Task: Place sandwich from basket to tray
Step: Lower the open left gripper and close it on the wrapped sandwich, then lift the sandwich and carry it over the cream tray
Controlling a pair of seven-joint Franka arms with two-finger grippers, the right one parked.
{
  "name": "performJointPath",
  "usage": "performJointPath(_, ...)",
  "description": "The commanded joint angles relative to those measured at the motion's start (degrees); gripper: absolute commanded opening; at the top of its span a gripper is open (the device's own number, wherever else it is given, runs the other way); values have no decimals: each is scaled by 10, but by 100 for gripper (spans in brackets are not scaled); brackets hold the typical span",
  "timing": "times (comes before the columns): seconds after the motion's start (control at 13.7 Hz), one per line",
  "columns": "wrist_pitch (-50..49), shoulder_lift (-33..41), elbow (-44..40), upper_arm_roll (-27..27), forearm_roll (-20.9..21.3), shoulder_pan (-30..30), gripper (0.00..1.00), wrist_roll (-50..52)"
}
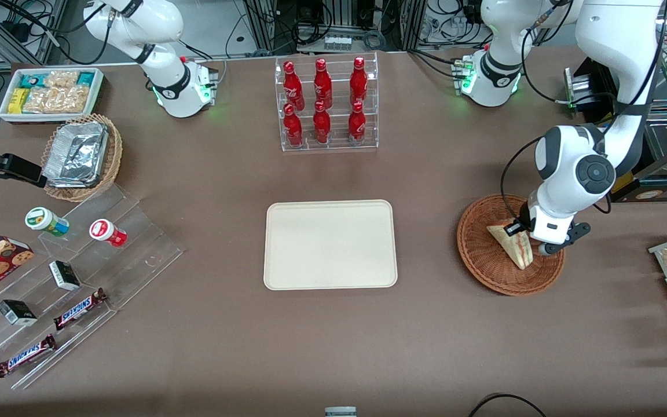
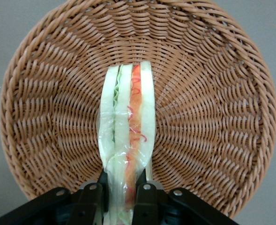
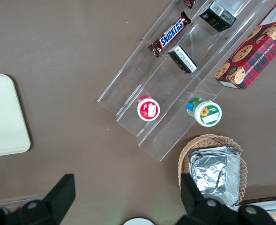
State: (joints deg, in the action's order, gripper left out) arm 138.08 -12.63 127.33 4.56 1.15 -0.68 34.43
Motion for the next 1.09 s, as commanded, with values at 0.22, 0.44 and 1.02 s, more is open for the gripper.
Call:
performJointPath(0.22, -142, 28, -98, 5, 1, -46, 0, 2)
performJointPath(0.44, -187, 23, -144, 5, -1, -115, 0, 9)
performJointPath(1.02, -186, -116, -290, 5, -1, -295, 0, 32)
